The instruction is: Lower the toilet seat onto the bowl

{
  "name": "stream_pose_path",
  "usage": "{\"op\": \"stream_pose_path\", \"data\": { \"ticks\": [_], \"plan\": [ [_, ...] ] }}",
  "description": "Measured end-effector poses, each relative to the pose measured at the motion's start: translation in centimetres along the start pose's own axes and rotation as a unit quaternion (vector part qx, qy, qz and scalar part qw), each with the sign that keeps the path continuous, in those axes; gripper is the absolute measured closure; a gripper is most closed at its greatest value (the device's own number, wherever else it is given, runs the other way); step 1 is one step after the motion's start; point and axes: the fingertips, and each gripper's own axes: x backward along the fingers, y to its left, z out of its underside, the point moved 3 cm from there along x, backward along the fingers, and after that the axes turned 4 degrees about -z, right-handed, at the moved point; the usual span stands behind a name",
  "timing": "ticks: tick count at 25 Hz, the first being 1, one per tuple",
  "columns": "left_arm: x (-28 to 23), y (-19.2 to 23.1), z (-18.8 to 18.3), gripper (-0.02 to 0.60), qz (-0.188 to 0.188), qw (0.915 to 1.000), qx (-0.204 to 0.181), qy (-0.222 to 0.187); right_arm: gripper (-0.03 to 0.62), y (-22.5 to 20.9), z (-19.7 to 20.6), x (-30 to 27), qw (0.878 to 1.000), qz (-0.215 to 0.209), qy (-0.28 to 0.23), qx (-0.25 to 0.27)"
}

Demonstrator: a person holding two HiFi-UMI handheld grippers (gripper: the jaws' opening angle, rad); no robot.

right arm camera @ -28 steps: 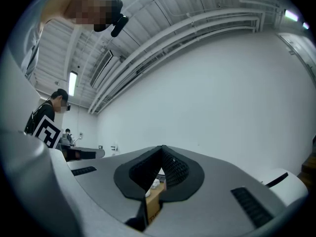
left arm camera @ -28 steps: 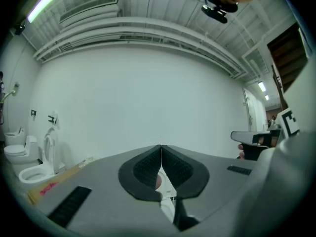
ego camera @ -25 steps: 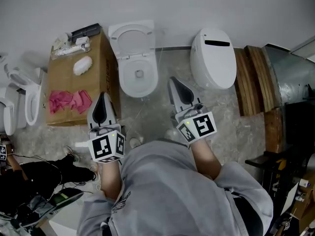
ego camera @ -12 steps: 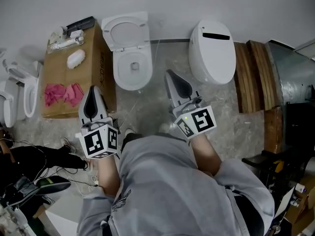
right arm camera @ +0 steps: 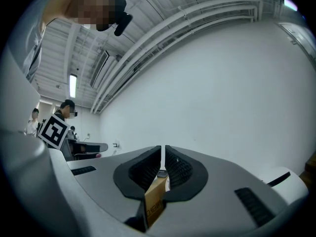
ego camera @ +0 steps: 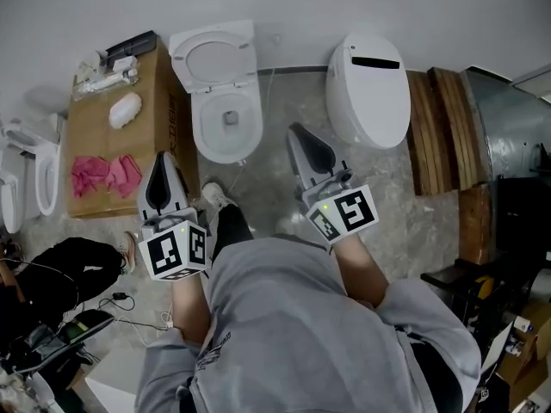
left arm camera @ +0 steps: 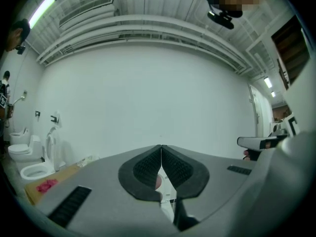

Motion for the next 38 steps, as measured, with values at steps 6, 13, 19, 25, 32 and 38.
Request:
{"op": "stream_pose_path", "data": {
  "ticks": [6, 13, 19, 25, 32, 38],
  "plan": [
    [-6.7, 3.1, 0.1, 0.581, 0.023, 0.9997, 0.001, -0.002, 0.592, -1.3, 1.1, -5.8, 1.0, 0.023, 0.009, 0.01],
    [-15.4, 7.1, -0.8, 0.581, 0.055, 0.9984, -0.007, 0.005, 0.591, -2.9, 2.1, -15.1, 0.999, 0.048, 0.017, 0.014],
    [-21.4, 11.1, -0.7, 0.581, 0.08, 0.9967, -0.005, 0.017, 0.559, -2.8, 3.4, -22.3, 0.997, 0.061, 0.032, 0.019],
    [-25.9, 14.8, -1.1, 0.581, 0.095, 0.9954, 0.0, 0.015, 0.537, -2.7, 4.2, -28.5, 0.996, 0.072, 0.045, 0.041],
    [-29.5, 17.1, -1.1, 0.581, 0.095, 0.9952, 0.015, 0.015, 0.514, -3.7, 4.8, -33.5, 0.994, 0.063, 0.064, 0.056],
    [-31.8, 16.6, -0.7, 0.581, 0.07, 0.9972, 0.017, 0.018, 0.503, -7.2, 5.9, -36.1, 0.993, 0.041, 0.087, 0.071]
  ]
}}
